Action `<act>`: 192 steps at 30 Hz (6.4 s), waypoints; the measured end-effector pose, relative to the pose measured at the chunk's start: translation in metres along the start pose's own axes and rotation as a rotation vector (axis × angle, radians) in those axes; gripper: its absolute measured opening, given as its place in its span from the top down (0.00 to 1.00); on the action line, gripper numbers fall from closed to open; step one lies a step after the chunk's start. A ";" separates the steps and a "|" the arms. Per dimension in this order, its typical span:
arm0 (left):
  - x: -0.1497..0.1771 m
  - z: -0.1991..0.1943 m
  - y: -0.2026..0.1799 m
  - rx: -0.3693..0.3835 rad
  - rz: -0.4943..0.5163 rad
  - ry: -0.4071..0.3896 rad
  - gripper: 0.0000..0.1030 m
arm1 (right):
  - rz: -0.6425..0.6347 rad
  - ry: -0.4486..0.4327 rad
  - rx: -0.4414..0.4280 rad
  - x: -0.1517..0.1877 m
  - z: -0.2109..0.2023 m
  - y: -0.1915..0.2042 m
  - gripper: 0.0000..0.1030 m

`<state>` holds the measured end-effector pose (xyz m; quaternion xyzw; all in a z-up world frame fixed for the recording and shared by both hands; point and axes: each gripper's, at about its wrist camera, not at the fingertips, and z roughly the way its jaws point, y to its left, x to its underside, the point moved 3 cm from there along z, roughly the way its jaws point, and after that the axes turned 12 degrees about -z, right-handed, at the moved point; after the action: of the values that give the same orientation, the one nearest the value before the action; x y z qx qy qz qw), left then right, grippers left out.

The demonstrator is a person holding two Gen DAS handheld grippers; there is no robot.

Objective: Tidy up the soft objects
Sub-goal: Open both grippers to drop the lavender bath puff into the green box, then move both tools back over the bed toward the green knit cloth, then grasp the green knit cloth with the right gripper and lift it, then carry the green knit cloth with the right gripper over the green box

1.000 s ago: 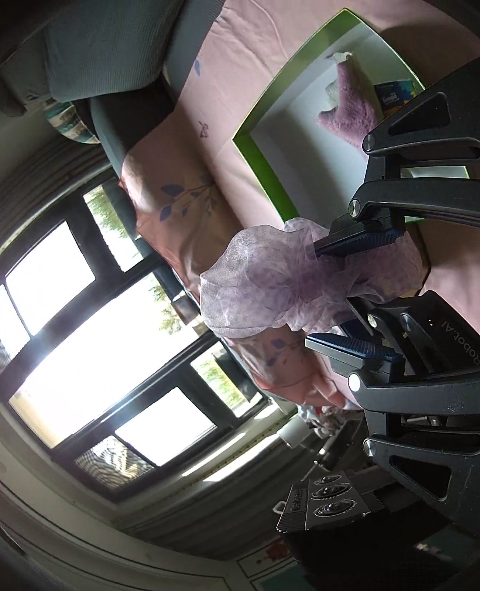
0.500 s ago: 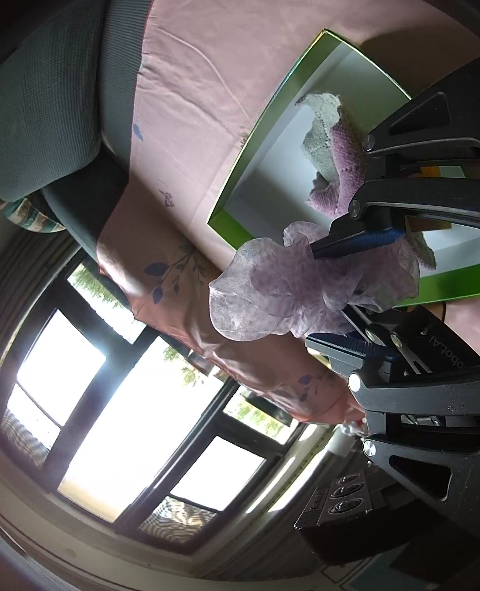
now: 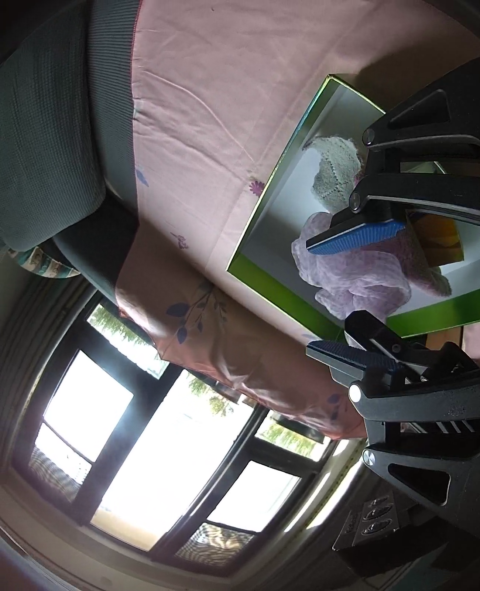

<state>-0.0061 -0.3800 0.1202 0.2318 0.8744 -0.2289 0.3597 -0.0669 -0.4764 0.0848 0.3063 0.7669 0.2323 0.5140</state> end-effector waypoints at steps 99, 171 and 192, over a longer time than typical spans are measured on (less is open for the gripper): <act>0.153 -0.165 0.339 -0.276 -0.699 0.052 0.45 | -0.741 0.722 -0.087 0.236 0.115 0.231 0.36; 0.086 -0.153 0.189 0.128 -0.340 -0.240 0.82 | -0.736 0.376 -0.211 0.155 0.047 0.247 0.56; 0.021 -0.047 0.011 0.270 0.061 -0.029 0.81 | -0.293 0.096 -0.063 0.020 0.003 0.077 0.56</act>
<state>-0.0377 -0.3397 0.1316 0.3011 0.8228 -0.3370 0.3446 -0.0518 -0.4079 0.1229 0.1631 0.8194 0.1931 0.5145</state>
